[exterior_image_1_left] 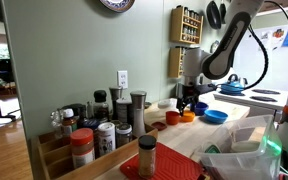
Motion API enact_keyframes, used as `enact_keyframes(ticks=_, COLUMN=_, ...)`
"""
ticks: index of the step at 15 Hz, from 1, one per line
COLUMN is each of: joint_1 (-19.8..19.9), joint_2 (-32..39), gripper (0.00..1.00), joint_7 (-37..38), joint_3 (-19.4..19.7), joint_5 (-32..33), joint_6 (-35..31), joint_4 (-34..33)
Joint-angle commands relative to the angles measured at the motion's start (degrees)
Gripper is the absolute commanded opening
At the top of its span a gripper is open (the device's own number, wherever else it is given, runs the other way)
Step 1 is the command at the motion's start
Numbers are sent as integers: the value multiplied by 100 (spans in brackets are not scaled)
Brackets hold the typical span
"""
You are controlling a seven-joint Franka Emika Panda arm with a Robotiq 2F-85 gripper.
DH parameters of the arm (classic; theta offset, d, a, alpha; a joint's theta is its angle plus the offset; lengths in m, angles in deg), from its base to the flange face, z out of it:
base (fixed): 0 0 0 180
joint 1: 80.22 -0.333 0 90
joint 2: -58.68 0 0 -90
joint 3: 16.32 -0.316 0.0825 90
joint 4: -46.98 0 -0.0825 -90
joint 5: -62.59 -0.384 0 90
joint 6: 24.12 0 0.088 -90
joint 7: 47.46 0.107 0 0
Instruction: Move the orange bowl to the right then put the orange lid on top of the bowl
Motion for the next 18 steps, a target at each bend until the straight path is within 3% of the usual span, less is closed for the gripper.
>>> enact_keyframes(ticks=1, joint_1=-41, joint_2=-307, gripper=100, joint_7=-41, joint_3=35, joint_5=-112, joint_6=52, joint_4=149)
enact_keyframes(ticks=4, joint_1=-11, joint_2=-468, gripper=100, joint_7=-53, joint_3=2, joint_5=-139, joint_6=117, joint_4=176)
enact_keyframes(ticks=6, joint_1=-25, joint_2=-692, gripper=100, joint_7=-322, joint_3=-88, joint_5=-482, joint_6=357, joint_4=194)
enact_keyframes(ticks=15, joint_1=-344, joint_2=-2945, gripper=100, joint_7=-1622, joint_3=-532, joint_5=-1527, joint_6=2973, joint_4=-116)
enact_keyframes(ticks=17, joint_1=-397, joint_2=-3301, gripper=100, joint_7=-1761, joint_3=-576, joint_5=-1721, joint_6=3300, joint_4=-240)
enact_keyframes(ticks=18, joint_1=-199, joint_2=-2893, gripper=100, joint_7=-1587, joint_3=-675, joint_5=-1523, joint_6=2983, joint_4=-274)
